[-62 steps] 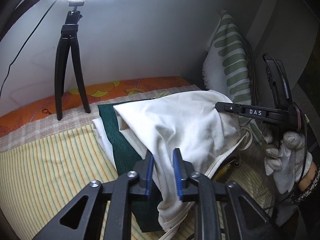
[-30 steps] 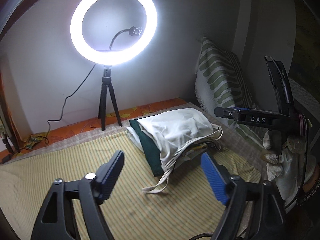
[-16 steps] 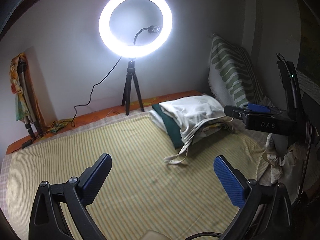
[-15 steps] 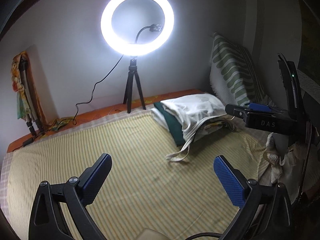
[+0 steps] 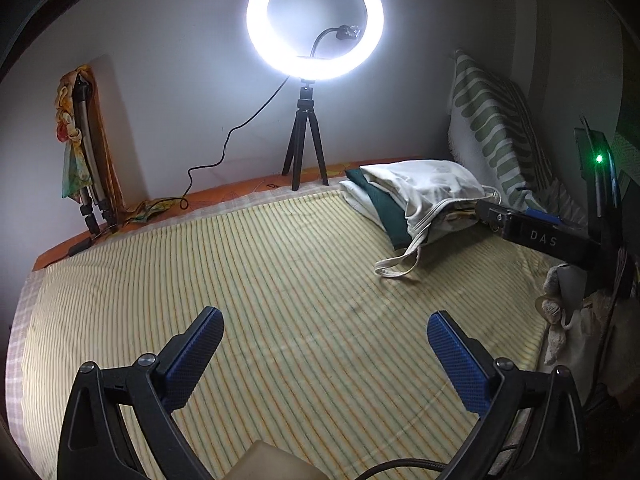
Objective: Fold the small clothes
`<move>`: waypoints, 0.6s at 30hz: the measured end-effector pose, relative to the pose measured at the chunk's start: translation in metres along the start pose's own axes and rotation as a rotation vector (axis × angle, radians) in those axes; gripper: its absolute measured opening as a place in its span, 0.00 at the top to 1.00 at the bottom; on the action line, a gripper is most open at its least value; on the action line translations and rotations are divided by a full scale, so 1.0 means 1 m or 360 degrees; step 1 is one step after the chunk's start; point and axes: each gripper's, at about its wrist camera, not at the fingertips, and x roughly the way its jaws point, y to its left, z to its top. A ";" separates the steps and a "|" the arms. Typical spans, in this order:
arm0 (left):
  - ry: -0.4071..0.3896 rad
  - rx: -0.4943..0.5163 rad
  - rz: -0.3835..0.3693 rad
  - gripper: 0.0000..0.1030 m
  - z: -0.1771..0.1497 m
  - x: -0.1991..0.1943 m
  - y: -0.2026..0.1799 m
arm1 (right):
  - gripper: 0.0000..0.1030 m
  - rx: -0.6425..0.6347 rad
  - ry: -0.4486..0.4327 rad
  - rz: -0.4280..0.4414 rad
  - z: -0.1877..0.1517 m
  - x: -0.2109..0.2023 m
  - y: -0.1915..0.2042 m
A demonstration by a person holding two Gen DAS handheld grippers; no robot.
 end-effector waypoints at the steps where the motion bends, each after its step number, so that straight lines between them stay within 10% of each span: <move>1: 0.0002 0.0011 0.0023 0.00 -0.001 0.001 0.000 | 0.00 -0.0007 -0.0011 -0.0002 -0.001 0.000 0.001; 18: 0.0039 0.0021 0.0051 0.00 -0.007 0.006 0.003 | 0.00 -0.0025 -0.0033 0.0005 -0.001 0.005 0.012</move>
